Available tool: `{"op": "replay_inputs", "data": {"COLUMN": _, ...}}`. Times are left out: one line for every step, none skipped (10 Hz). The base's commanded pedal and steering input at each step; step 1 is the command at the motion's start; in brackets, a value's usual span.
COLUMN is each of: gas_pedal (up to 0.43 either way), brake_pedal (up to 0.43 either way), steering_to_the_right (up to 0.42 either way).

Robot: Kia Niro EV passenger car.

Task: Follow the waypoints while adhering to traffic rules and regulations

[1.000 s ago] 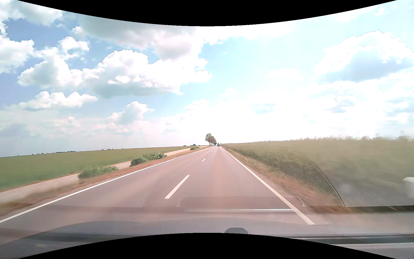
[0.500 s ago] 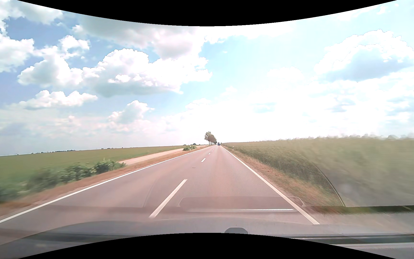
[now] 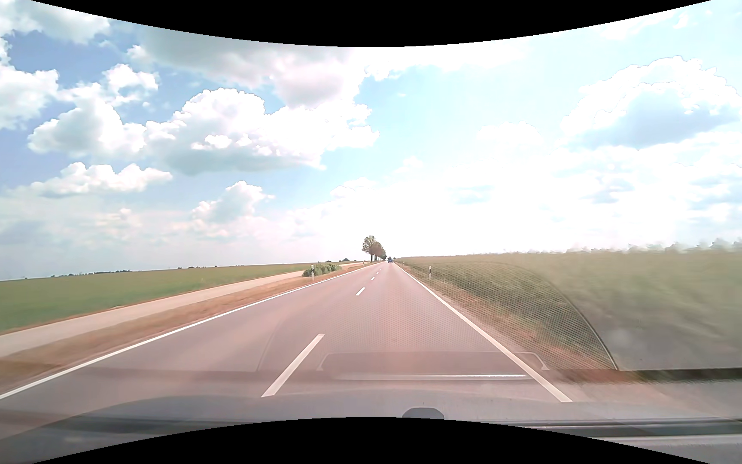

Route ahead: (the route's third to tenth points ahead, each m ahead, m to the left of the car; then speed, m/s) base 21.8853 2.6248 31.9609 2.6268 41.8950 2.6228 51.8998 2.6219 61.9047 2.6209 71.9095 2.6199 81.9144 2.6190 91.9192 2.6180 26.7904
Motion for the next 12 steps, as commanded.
{"op": "replay_inputs", "data": {"gas_pedal": 0.268, "brake_pedal": 0.000, "steering_to_the_right": 0.001}}
{"op": "replay_inputs", "data": {"gas_pedal": 0.268, "brake_pedal": 0.000, "steering_to_the_right": 0.001}}
{"op": "replay_inputs", "data": {"gas_pedal": 0.268, "brake_pedal": 0.000, "steering_to_the_right": 0.000}}
{"op": "replay_inputs", "data": {"gas_pedal": 0.268, "brake_pedal": 0.000, "steering_to_the_right": 0.000}}
{"op": "replay_inputs", "data": {"gas_pedal": 0.268, "brake_pedal": 0.000, "steering_to_the_right": 0.000}}
{"op": "replay_inputs", "data": {"gas_pedal": 0.268, "brake_pedal": 0.000, "steering_to_the_right": 0.000}}
{"op": "replay_inputs", "data": {"gas_pedal": 0.268, "brake_pedal": 0.000, "steering_to_the_right": -0.001}}
{"op": "replay_inputs", "data": {"gas_pedal": 0.268, "brake_pedal": 0.000, "steering_to_the_right": -0.002}}
{"op": "replay_inputs", "data": {"gas_pedal": 0.268, "brake_pedal": 0.000, "steering_to_the_right": -0.003}}
{"op": "replay_inputs", "data": {"gas_pedal": 0.268, "brake_pedal": 0.000, "steering_to_the_right": -0.003}}
{"op": "replay_inputs", "data": {"gas_pedal": 0.268, "brake_pedal": 0.000, "steering_to_the_right": -0.003}}
{"op": "replay_inputs", "data": {"gas_pedal": 0.268, "brake_pedal": 0.000, "steering_to_the_right": -0.003}}
